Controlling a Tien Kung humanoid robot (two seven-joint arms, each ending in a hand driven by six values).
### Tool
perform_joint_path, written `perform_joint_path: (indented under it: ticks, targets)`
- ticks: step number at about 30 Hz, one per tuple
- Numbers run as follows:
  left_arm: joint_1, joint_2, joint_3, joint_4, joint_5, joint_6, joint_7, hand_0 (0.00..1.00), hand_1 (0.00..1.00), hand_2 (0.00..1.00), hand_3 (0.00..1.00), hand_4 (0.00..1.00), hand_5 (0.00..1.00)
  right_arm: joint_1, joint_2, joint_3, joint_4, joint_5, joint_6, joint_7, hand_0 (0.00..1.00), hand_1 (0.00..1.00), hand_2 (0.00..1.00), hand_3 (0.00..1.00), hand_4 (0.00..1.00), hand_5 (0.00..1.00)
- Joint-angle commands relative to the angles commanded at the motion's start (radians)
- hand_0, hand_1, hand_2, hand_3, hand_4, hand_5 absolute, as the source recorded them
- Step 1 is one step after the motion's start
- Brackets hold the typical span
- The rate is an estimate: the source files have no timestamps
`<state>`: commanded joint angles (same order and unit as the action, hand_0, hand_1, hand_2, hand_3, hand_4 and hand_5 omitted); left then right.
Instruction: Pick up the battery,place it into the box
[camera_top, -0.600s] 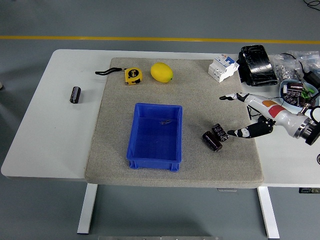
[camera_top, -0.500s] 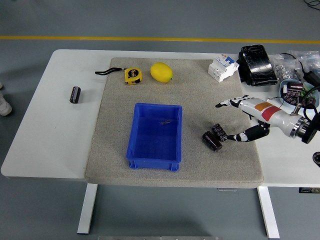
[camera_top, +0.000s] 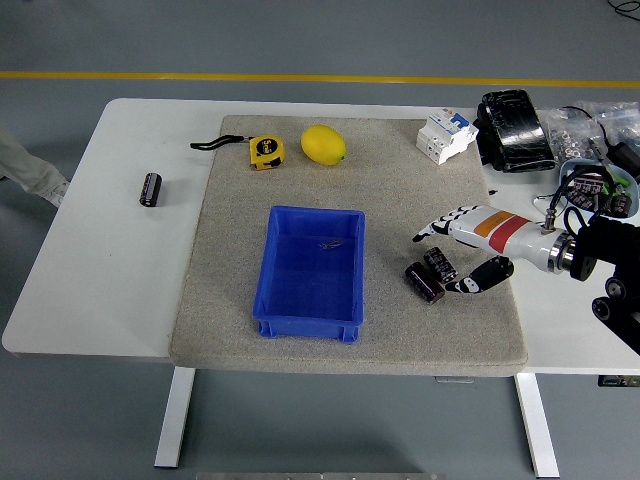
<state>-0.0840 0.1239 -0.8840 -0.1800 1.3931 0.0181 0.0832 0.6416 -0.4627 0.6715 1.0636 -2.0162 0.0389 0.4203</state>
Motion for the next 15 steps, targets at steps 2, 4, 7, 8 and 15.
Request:
perform_joint_path:
  ticks: [2,4,7,8,15]
  targets:
    - [-0.001,0.0,-0.004,0.0,0.007,-0.001,0.001,0.649,0.673,0.746,0.708,0.664,0.713,0.01,0.012,-0.013,-0.02,-0.003,-0.004,0.002,0.853,0.789,0.816,0.824,0.878,0.173]
    - [-0.001,0.001,-0.008,0.0,0.016,-0.002,0.003,0.65,0.672,0.744,0.708,0.665,0.715,0.019,0.025,-0.025,-0.047,-0.003,-0.007,0.004,0.852,0.784,0.811,0.821,0.861,0.16]
    - [-0.004,-0.001,-0.024,0.0,0.042,-0.006,0.008,0.65,0.672,0.744,0.708,0.665,0.715,0.028,0.043,-0.033,-0.093,-0.02,-0.011,0.005,0.852,0.784,0.811,0.821,0.861,0.16]
    - [-0.004,-0.001,-0.027,0.0,0.046,-0.006,0.008,0.65,0.672,0.744,0.708,0.665,0.715,0.029,0.046,-0.035,-0.1,-0.022,-0.012,0.006,0.852,0.784,0.811,0.821,0.861,0.16]
    - [-0.007,-0.003,-0.02,0.0,0.044,-0.007,0.009,0.652,0.671,0.742,0.708,0.665,0.714,0.037,0.067,-0.047,-0.164,-0.037,-0.031,0.017,0.85,0.779,0.808,0.82,0.854,0.158]
